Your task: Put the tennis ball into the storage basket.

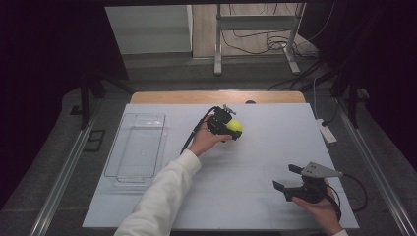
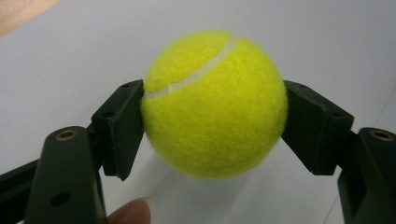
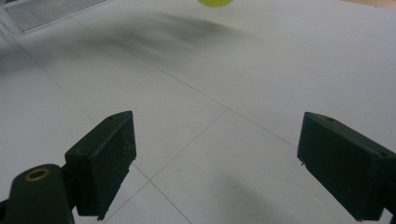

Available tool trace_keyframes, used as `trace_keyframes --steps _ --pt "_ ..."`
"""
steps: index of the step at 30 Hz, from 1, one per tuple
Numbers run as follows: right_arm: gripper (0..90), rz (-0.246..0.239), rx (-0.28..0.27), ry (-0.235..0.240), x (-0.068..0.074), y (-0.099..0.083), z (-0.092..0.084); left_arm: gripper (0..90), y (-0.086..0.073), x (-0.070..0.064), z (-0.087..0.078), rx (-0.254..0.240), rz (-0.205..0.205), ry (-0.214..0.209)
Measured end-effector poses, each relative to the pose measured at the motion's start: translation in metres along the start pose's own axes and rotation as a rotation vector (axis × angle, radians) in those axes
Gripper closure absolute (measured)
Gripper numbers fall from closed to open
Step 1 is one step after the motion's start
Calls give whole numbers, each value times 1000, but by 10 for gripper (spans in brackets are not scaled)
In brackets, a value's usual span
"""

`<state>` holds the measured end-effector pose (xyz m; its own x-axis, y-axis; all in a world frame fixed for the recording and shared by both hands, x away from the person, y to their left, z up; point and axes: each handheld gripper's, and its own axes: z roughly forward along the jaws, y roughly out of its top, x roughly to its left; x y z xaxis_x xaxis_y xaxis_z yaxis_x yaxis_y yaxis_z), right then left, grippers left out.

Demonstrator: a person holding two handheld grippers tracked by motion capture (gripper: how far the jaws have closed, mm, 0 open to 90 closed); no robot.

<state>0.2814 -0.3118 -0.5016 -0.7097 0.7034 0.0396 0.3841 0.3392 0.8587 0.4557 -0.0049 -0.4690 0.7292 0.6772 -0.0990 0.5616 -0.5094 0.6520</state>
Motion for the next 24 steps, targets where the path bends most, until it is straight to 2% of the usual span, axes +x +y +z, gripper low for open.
trace_keyframes --steps 14,24 --pt "121 1 1 -2 0 0 0 280 -9 -1 -16 -26 -1 -10" --pt "121 0 0 -4 0 0 0 280 -13 -8 -25 -45 12 -18"
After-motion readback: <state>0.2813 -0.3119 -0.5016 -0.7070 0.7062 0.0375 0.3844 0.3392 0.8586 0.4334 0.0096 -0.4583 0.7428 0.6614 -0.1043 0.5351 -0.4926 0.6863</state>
